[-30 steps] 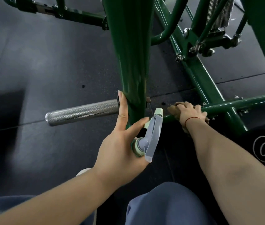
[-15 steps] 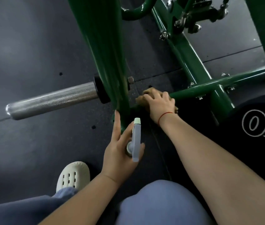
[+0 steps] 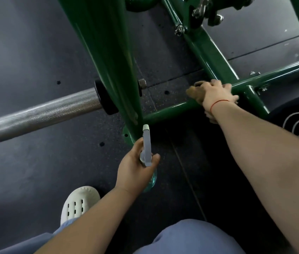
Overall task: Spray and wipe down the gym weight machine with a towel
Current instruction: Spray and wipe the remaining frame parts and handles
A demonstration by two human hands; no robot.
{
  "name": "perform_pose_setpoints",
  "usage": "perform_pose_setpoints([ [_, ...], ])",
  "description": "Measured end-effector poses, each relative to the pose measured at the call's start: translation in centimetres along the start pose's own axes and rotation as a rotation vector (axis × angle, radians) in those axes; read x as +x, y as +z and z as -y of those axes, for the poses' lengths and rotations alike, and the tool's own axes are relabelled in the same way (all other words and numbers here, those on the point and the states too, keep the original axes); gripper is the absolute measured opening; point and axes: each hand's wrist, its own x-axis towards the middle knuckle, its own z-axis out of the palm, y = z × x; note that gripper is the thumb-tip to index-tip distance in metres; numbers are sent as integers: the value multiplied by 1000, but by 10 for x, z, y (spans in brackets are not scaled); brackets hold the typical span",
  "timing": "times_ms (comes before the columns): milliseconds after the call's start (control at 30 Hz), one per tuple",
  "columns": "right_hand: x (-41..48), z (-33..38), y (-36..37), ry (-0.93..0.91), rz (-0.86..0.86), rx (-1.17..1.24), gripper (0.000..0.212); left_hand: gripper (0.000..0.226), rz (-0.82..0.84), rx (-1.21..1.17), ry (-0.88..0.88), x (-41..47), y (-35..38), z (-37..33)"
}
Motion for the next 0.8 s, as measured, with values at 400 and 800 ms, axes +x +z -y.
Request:
perform_pose_setpoints([
  [400,-45,50,16,-293,37,-125,60,64,58,-63,9,4,16,-18],
  [800,10,-20,13,161,-49,171,77,44,32,-94,45,-1,-7,-23],
])
